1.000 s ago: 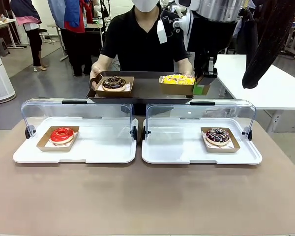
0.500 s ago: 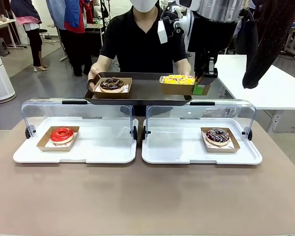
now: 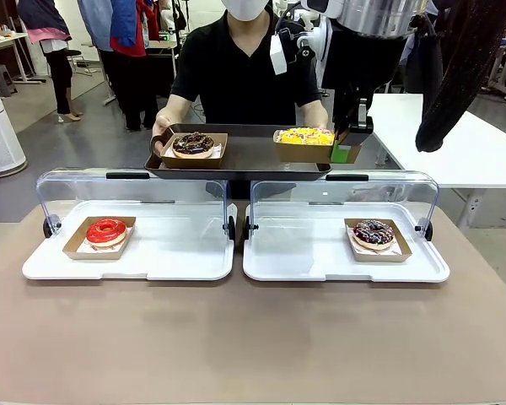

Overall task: Provide the desired donut to the person.
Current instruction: Place the picked Paper togo box onto the Handle tray extended by the person.

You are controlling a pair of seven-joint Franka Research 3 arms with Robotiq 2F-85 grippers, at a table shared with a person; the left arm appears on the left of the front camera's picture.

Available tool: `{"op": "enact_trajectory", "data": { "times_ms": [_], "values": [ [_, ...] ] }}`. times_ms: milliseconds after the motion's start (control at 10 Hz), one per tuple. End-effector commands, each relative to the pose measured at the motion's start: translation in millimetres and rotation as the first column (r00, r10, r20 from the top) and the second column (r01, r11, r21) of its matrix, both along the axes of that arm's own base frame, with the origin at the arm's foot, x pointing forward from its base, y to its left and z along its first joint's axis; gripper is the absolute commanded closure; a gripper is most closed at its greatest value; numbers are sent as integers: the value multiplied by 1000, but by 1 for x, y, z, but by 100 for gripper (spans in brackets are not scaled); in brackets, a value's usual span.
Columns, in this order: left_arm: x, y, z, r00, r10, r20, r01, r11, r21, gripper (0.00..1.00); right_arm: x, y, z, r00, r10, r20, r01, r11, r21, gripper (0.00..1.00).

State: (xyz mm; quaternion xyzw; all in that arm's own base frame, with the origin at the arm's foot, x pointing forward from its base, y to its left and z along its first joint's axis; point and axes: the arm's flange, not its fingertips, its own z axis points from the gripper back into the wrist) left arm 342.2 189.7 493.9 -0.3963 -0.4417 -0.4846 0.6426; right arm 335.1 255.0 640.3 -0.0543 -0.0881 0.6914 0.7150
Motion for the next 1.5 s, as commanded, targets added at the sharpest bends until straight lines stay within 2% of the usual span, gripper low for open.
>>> {"op": "enact_trajectory", "data": {
  "times_ms": [0, 100, 200, 400, 500, 700, 800, 900, 1100, 1200, 1400],
  "values": [
    [-1, 1, 1, 1000, 0, 18, 0, 1000, -18, 0, -6, -2, -5, 1000, -7, -14, 8, 1000, 20, 100],
    [-1, 1, 1, 1000, 0, 18, 0, 1000, -18, 0, 0, 0, 0, 1000, 0, 0, 0, 1000, 0, 98],
    [-1, 1, 1, 1000, 0, 18, 0, 1000, -18, 0, 7, 12, 17, 1000, -5, 24, 6, 1000, -13, 98],
    [-1, 1, 1, 1000, 0, 18, 0, 1000, -18, 0, 44, 37, 42, 999, -18, 49, 20, 999, -40, 98],
    [-1, 1, 1, 1000, 0, 18, 0, 1000, -18, 0, 67, 46, 43, 998, 48, 50, -49, 999, 13, 98],
    [-1, 1, 1, 1000, 0, 18, 0, 1000, -18, 0, 120, 57, 31, 1000, 13, 16, -13, 1000, 9, 98],
    [-1, 1, 1, 1000, 0, 18, 0, 1000, -18, 0, 156, 57, 19, 998, -48, 30, 48, 999, -4, 98],
    [-1, 1, 1, 1000, 0, 18, 0, 1000, -18, 0, 177, 54, 3, 996, -86, 4, 86, 996, -11, 98],
    [-1, 1, 1, 1000, 0, 18, 0, 1000, -18, 0, 203, 49, -18, 996, -90, -20, 90, 996, -14, 98],
    [-1, 1, 1, 1000, 0, 18, 0, 1000, -18, 0, 209, 47, -29, 997, -20, -71, 21, 1000, 19, 98],
    [-1, 1, 1, 1000, 0, 18, 0, 1000, -18, 0, 211, 47, -43, 995, 31, -91, -28, 999, 32, 98]
  ]
}}
